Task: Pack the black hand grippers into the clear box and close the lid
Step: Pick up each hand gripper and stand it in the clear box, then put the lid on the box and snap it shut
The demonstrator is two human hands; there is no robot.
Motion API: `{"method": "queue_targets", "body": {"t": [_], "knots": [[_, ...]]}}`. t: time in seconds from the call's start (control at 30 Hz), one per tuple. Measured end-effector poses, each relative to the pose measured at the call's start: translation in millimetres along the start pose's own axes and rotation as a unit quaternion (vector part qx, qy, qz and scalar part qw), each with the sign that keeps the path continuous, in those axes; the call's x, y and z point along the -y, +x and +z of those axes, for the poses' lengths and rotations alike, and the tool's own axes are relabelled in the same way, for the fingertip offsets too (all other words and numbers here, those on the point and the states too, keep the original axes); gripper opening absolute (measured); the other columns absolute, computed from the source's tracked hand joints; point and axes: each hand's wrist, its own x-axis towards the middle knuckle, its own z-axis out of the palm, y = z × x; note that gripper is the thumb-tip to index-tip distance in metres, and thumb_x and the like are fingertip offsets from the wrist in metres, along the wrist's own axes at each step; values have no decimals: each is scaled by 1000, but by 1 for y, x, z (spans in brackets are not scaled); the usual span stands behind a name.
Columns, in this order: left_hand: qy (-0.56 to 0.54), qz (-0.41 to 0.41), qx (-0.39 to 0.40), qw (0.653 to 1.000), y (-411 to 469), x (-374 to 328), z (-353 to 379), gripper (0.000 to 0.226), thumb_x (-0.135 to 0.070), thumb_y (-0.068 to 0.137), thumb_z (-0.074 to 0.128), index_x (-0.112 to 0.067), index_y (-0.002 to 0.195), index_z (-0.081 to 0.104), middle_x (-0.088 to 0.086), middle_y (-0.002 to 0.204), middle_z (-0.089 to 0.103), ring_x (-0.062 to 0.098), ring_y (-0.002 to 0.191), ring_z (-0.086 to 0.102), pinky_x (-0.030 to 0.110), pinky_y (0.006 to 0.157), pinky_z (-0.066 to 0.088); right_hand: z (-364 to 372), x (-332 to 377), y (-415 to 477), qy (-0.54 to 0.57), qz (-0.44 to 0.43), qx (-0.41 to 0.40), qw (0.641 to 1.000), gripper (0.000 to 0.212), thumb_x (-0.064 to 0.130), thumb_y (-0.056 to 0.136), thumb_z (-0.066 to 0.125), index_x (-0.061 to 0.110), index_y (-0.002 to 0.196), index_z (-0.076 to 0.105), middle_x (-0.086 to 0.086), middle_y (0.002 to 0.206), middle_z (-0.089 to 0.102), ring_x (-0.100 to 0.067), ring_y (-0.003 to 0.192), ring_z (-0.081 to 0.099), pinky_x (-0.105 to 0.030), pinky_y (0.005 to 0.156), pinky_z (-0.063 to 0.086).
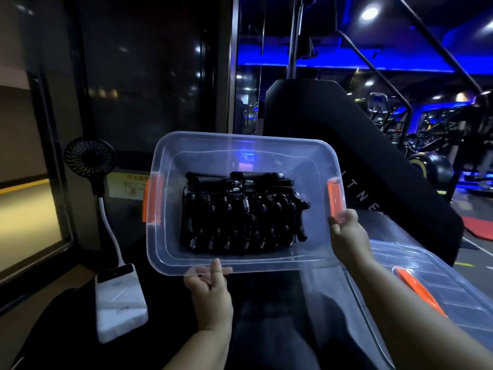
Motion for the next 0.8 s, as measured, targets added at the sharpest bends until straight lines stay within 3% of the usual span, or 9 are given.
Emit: {"method": "queue_targets", "body": {"t": [0.17,0.47,0.57,0.7,0.8], "knots": [[-3,-30,-5,1000,-1,-13,-1,19,-23,97,47,-25,85,32,7,77,67,14,70,54,34,79,44,-7,0,-8,11,-17,0,1000,21,27,98,45,11,111,40,-9,89,52,-28,78,46,-34,67,32],[-27,-24,40,999,-27,-26,13,16,-20,98,47,-13,91,35,12,75,67,13,60,48,37,78,43,-50,-17,-16,15,-21,-43,999,15,27,97,50,14,98,43,-8,80,53,-29,71,45,-34,65,31],[-29,-34,52,998,-33,-27,14,17,-19,98,47,-16,87,34,11,72,67,13,58,48,29,69,42,-59,-22,-19,16,-18,-54,998,18,27,96,51,10,102,46,-10,82,54,-31,76,49,-34,67,32],[-6,-38,62,997,-26,-26,11,19,-21,97,49,-6,94,39,7,69,67,13,54,44,27,61,41,-61,-20,-21,17,-10,-51,999,20,30,97,49,12,102,46,-9,82,54,-29,75,47,-33,67,33],[29,-31,29,999,-21,-29,6,27,-22,90,62,-6,96,41,8,80,57,18,69,52,34,73,45,-61,-17,-18,20,-7,-49,999,22,33,97,49,12,100,46,-9,80,54,-29,75,48,-34,66,34]]}}
